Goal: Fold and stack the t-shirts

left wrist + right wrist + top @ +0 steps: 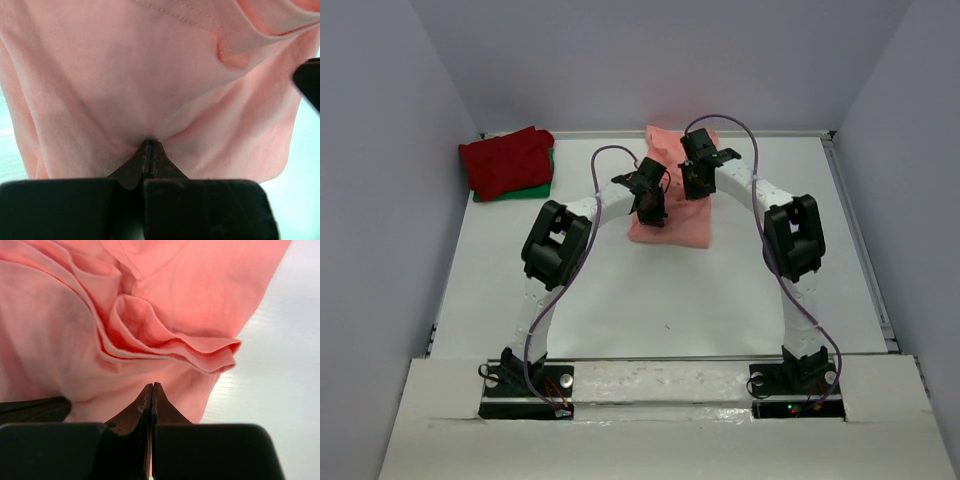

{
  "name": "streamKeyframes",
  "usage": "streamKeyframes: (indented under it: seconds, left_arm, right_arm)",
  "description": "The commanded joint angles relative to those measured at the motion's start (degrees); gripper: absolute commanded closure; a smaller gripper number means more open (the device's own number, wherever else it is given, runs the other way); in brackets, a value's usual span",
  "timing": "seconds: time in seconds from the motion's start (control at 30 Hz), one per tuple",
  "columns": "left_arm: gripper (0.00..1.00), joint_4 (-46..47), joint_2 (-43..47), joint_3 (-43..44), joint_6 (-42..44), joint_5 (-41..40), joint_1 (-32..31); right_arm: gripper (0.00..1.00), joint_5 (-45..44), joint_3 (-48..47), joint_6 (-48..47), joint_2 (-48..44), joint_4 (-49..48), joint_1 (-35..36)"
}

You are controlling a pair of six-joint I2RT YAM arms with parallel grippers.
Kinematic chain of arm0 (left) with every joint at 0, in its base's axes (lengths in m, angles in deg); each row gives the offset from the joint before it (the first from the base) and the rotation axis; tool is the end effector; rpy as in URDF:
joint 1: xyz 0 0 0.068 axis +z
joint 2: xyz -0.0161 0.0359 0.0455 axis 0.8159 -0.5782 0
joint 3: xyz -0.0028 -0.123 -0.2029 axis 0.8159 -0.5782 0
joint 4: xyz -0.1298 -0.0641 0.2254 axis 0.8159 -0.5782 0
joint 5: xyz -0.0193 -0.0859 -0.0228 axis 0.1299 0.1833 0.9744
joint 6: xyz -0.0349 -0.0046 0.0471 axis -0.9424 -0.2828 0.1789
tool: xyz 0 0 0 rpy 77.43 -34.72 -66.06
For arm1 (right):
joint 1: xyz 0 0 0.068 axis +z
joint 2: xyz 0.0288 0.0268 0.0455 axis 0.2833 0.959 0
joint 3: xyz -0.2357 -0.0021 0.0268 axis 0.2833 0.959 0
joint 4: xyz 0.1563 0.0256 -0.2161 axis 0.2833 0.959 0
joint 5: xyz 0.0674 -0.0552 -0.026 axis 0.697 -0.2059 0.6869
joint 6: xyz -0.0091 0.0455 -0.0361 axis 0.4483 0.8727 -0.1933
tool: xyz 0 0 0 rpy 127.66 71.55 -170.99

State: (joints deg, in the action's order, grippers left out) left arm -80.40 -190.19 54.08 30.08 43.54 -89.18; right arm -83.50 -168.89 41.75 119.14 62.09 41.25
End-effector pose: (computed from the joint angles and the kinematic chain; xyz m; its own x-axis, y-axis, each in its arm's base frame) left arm 0.3928 -0.2757 0.1325 -0.8625 -0.0551 -0.5031 0.1877 0.8883 -0.4191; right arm 0.4296 0.1912 0.1671 -0.8286 -0.1755 -0.5316 -0.1871 0.9818 -0.0324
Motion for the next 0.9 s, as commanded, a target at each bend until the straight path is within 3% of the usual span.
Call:
streamKeyframes:
  seconds: [0.0, 0.87]
  left_arm:
    - [1.0, -2.4, -1.0, -1.6, 0.1, 1.4, -0.4]
    - [1.0, -2.4, 0.2, -1.5, 0.8, 1.8, -0.4]
  right_arm:
    - [1.0, -0.7, -7.2, -1.5, -4.8, 3.3, 0.5]
    - [1.0, 0.5, -10.1, -0.6, 2.4, 3.5, 0.5]
